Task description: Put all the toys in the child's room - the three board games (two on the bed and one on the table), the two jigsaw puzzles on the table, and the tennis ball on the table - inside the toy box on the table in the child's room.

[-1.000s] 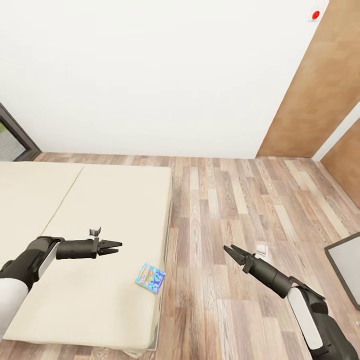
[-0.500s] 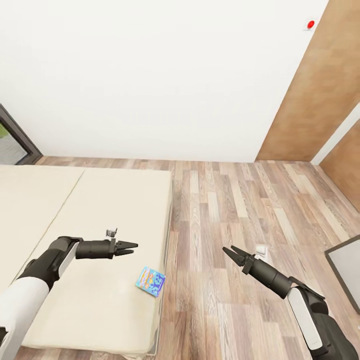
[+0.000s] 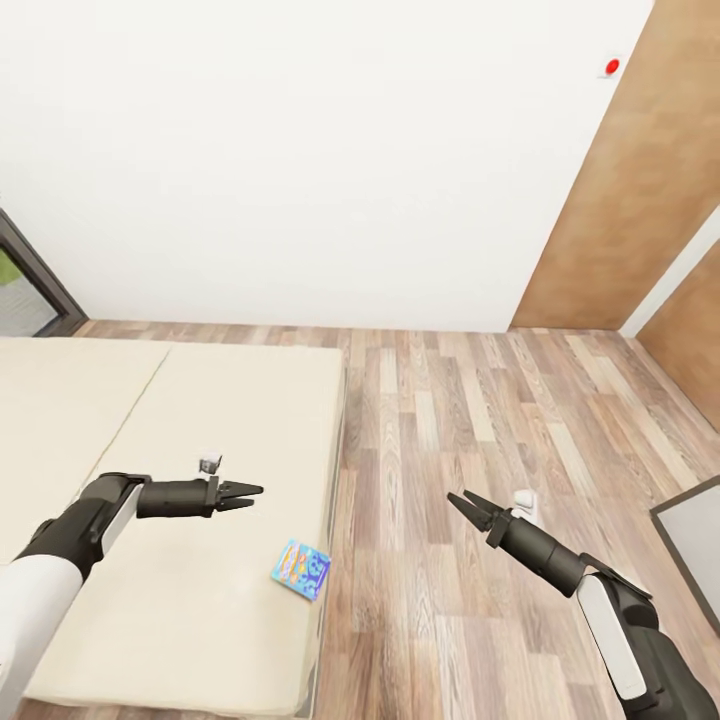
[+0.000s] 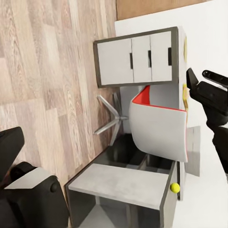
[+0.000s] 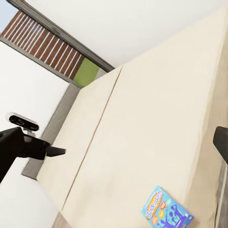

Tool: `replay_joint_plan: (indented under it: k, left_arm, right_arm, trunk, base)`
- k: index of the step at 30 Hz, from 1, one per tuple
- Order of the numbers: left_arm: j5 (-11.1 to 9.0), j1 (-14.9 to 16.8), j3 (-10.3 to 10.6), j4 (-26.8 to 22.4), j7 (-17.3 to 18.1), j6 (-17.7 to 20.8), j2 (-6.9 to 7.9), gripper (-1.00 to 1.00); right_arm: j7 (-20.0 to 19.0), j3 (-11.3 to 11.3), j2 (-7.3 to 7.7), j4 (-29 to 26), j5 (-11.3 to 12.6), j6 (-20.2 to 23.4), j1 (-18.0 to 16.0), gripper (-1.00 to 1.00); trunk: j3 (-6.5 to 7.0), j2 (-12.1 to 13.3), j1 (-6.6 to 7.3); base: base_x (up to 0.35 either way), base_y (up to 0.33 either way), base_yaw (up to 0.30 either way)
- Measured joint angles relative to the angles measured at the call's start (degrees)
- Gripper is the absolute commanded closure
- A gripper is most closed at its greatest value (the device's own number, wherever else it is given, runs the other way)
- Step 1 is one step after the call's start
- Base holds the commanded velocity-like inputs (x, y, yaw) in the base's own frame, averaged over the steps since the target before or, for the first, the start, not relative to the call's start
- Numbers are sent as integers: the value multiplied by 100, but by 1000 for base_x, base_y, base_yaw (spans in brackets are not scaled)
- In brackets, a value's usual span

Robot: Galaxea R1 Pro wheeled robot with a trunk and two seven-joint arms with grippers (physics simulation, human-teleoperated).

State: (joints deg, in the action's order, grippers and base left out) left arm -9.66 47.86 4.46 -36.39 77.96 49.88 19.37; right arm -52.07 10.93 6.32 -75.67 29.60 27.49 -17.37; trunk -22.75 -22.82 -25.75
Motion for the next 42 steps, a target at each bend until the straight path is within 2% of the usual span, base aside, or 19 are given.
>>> replay_joint_plan:
  k: [3, 7, 25, 42]
  left_arm:
    - [-8, 0, 5, 0, 9, 5, 148, -100]
    - [-8, 0, 7, 0, 12, 6, 207, -100]
    - [-18, -1, -1, 3, 47, -35, 307, -100]
    - [-19, -1, 6, 4, 41, -45, 297, -100]
  right_arm:
    - [-5, 3, 0, 0, 15, 0, 0, -100]
    - [-8, 3, 0, 0, 21, 0, 0, -100]
    - [-26, 11, 9, 0, 33, 0, 0, -100]
    - [-25, 12, 8, 0, 34, 0, 0, -100]
  trunk:
    - [28, 0, 0]
    - [66, 0, 0]
    - [235, 0, 0]
    - [395, 1, 0]
  base:
    - [0, 0, 0]
    - [0, 0, 0]
    - [0, 0, 0]
    - [0, 0, 0]
